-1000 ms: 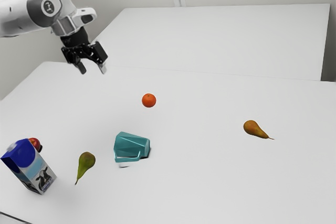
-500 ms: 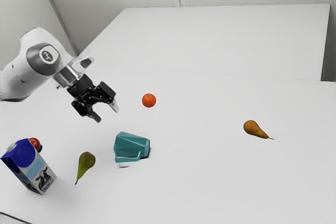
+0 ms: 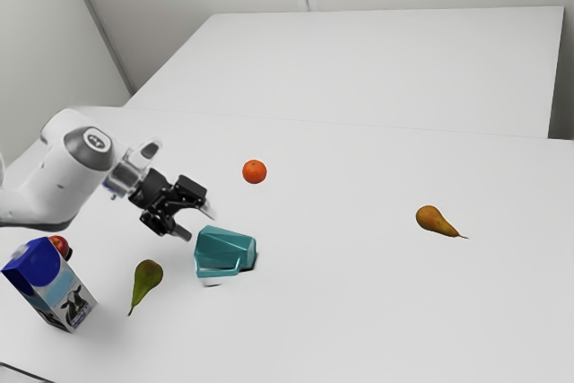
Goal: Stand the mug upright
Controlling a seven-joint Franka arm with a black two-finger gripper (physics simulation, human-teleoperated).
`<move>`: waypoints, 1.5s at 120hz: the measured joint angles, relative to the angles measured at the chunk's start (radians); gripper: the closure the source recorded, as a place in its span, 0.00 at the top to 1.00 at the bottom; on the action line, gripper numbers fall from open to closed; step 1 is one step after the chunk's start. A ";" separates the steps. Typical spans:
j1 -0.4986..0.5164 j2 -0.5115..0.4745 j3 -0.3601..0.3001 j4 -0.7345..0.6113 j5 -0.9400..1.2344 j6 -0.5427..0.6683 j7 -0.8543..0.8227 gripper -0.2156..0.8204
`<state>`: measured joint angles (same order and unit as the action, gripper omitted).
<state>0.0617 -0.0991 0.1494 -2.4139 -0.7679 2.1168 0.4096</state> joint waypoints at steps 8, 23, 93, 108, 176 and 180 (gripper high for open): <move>0.005 0.010 0.007 -0.007 -0.046 0.006 0.054 0.79; 0.006 0.024 0.013 -0.037 -0.122 0.009 0.151 0.79; 0.004 0.057 0.013 -0.076 -0.330 -0.031 0.471 0.34; 0.004 0.048 0.013 -0.062 -0.332 -0.036 0.511 0.18; -0.010 -0.050 -0.031 0.044 -0.048 -0.025 0.485 0.04; -0.011 -0.048 -0.036 0.066 0.008 -0.024 0.461 0.04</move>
<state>0.0506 -0.1476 0.1134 -2.3477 -0.7603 2.0929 0.8708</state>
